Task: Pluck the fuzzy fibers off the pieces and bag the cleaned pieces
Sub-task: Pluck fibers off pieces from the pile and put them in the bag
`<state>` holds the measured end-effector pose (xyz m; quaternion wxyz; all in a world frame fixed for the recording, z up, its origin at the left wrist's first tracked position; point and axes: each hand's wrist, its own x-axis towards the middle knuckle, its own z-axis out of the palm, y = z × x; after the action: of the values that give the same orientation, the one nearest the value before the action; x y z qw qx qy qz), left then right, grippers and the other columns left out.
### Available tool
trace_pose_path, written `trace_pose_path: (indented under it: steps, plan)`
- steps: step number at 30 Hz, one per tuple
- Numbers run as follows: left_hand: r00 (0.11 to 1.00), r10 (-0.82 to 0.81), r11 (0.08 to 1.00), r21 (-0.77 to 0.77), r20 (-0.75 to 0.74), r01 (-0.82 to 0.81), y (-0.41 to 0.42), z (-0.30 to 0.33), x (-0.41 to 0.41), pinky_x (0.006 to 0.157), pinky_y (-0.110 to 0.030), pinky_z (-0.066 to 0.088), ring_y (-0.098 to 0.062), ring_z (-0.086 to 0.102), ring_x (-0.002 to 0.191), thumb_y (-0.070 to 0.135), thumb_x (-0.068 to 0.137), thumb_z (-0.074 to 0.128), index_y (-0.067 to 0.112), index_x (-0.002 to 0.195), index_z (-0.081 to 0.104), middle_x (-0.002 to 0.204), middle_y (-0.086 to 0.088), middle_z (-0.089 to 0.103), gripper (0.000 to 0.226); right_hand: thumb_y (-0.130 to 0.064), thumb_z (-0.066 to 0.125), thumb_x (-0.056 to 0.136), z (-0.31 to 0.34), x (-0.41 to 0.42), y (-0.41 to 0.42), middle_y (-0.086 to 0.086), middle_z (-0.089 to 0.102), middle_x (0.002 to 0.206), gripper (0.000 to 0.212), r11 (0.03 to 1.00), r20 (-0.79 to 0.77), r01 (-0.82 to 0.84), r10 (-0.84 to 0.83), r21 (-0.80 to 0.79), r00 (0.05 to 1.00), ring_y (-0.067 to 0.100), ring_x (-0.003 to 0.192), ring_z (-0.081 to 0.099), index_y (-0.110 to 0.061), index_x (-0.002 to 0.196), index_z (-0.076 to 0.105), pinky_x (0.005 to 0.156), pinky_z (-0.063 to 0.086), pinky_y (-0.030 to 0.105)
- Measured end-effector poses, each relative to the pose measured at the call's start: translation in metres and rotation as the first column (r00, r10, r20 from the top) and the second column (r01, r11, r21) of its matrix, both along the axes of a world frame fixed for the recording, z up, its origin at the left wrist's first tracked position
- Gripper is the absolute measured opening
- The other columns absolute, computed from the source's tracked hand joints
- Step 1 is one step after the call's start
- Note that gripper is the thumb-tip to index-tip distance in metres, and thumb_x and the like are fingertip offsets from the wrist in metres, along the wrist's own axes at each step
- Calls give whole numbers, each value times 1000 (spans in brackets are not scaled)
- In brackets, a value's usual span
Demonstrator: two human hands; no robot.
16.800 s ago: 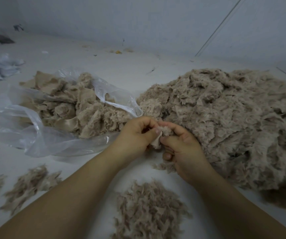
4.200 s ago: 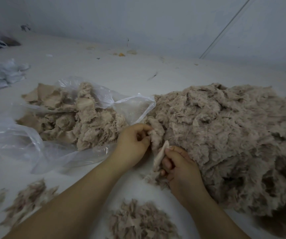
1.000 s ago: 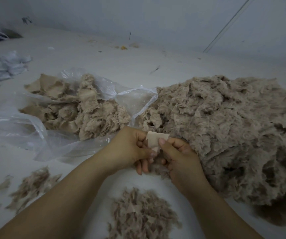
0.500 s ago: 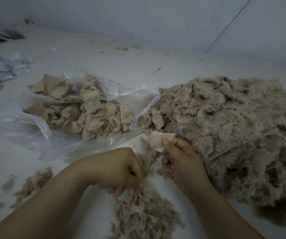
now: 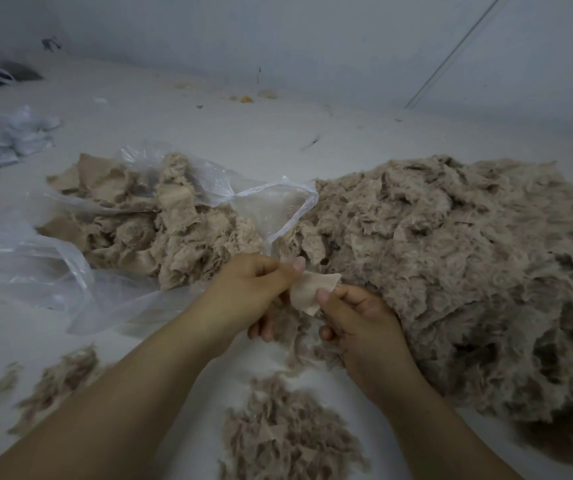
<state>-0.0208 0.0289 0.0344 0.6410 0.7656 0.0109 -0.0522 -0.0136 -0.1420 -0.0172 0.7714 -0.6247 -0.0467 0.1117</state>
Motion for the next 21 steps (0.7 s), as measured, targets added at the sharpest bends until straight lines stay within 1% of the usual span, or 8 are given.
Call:
trace_pose_path:
  steps: [2, 5, 7, 12, 15, 17, 19, 21]
  plan:
    - [1000, -12, 998, -57, -10, 11, -5, -2, -1, 35, -23, 32, -22, 47, 34, 43, 82, 67, 3, 90, 71, 63, -20, 64, 40, -33, 68, 82, 0, 0, 0, -6, 64, 67, 15, 1000, 16, -20, 21, -22, 1000, 3, 55, 50, -22, 80, 77, 54, 46, 20]
    - [992, 123, 986, -114, 42, -117, -10, -5, -1, 35, -20, 33, -20, 48, 33, 9, 85, 73, 5, 92, 68, 61, -17, 63, 9, -34, 68, 81, 1, -1, -1, -8, 69, 70, 13, 998, 17, -34, 35, -46, 999, 2, 57, 54, -25, 80, 78, 55, 47, 19]
    - [975, 198, 971, -154, 103, -181, -11, -8, 1, 34, -19, 36, -19, 51, 33, -1, 84, 71, 7, 86, 68, 57, -13, 63, 9, -37, 70, 79, 0, -1, -1, -6, 70, 74, 15, 998, 0, -15, 15, -62, 1000, 4, 59, 56, -24, 82, 78, 56, 48, 20]
    - [911, 363, 926, -181, 196, -330, 6, -4, 9, 34, -18, 36, -14, 49, 33, 1, 91, 64, 15, 73, 69, 47, -4, 58, 23, -33, 72, 83, -1, -2, -2, -10, 68, 71, 9, 995, -36, 36, -39, -89, 999, 6, 55, 56, -25, 83, 77, 57, 50, 23]
    - [827, 456, 882, -41, 328, -470, 26, 4, 23, 38, -19, 40, -10, 52, 36, 11, 94, 62, 14, 77, 69, 47, 2, 59, 19, -20, 67, 93, 1, -3, -1, -16, 68, 68, 16, 995, -36, 56, -59, -79, 998, 2, 51, 53, -26, 82, 78, 55, 49, 21]
    - [778, 436, 770, 258, 453, -583, 42, 6, 33, 54, -25, 47, -16, 63, 56, 21, 93, 65, 15, 81, 67, 61, 1, 66, 13, -20, 66, 94, 2, -3, -1, -18, 64, 63, 17, 995, -45, 59, -63, -79, 997, 2, 50, 53, -26, 83, 78, 56, 49, 21]
    - [786, 348, 523, 591, 510, -615, 53, 5, 38, 63, -34, 46, -32, 64, 77, 19, 91, 62, 11, 94, 63, 81, -9, 67, 8, -21, 66, 94, 2, -4, -1, -18, 61, 59, 17, 996, -53, 54, -58, -73, 997, 3, 50, 53, -26, 82, 78, 57, 49, 24]
    - [788, 258, 284, 736, 559, -615, 51, 2, 34, 54, -37, 40, -39, 62, 74, 9, 87, 59, 8, 99, 55, 86, -16, 64, 12, -22, 66, 94, 2, -3, -1, -17, 58, 56, 18, 996, -50, 52, -56, -71, 997, 3, 49, 52, -27, 82, 78, 58, 48, 26]
